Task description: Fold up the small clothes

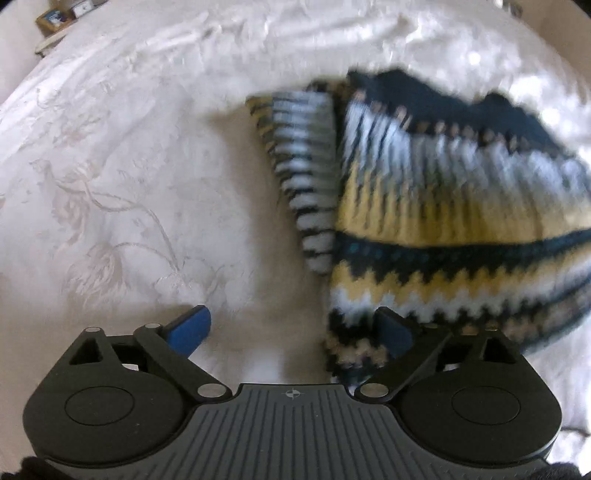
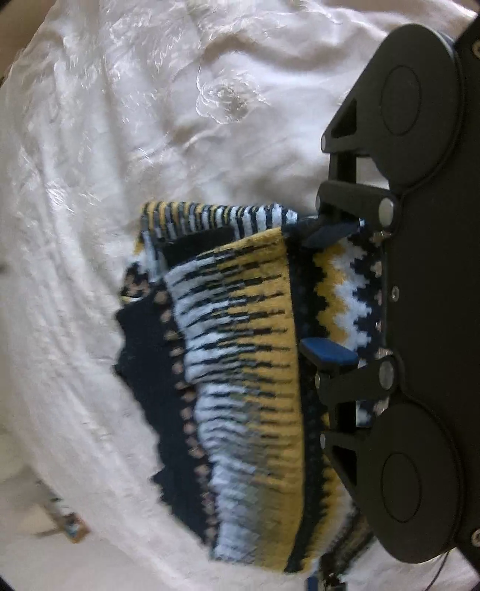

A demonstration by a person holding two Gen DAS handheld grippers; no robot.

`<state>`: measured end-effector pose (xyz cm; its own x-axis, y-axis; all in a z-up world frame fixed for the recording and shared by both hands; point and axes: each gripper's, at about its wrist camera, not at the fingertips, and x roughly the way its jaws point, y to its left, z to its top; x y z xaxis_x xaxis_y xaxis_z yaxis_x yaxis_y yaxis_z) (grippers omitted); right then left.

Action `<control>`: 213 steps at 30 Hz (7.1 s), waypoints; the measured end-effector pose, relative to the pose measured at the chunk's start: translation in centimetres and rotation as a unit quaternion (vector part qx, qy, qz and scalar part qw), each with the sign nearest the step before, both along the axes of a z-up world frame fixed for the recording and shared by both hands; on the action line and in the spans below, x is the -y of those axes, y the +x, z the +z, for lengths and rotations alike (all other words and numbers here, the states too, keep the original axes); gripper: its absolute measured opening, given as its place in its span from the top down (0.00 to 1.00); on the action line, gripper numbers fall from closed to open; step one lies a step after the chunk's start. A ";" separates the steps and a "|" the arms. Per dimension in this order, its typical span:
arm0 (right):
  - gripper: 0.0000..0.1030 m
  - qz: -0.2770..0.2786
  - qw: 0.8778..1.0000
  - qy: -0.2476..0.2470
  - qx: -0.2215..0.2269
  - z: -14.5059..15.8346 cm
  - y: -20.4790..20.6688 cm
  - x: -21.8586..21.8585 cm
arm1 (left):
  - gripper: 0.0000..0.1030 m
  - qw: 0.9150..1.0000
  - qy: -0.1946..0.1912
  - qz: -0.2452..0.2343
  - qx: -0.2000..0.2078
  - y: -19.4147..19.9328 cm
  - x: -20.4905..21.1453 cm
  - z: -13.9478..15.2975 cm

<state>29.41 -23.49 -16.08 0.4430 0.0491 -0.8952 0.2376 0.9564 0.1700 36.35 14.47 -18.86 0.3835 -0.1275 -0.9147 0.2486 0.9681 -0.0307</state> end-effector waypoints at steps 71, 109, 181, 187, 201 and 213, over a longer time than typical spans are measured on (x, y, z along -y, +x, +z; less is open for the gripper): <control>0.01 -0.035 0.988 0.148 0.018 -1.4 2.0 5.3 | 0.01 0.998 -0.052 0.038 0.023 -3.9 7.6 2.8; 0.00 0.045 0.974 0.221 -0.014 -5.1 4.2 6.8 | 0.00 0.998 0.059 0.004 -0.035 11.6 22.9 -3.9; 0.71 0.043 0.973 0.228 0.000 2.7 6.4 5.4 | 0.30 0.998 0.023 0.059 -0.001 -11.4 14.4 6.0; 0.72 0.049 0.973 0.226 0.020 6.8 8.1 0.7 | 0.30 0.997 -0.008 0.073 0.009 -11.6 10.8 6.2; 0.80 0.084 0.958 0.274 0.006 5.5 13.6 -15.8 | 0.30 0.996 -0.009 0.093 0.018 -10.8 -0.3 5.2; 0.40 0.118 0.976 0.185 0.001 4.6 13.0 -19.5 | 0.29 0.991 -0.106 0.071 0.039 -8.0 -1.8 5.9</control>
<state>42.40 -4.04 -11.50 0.3826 0.4705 -0.7952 0.0170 0.8569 0.5152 28.36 16.26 -13.01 0.4801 -0.2542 -0.8396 0.1209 0.9671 -0.2237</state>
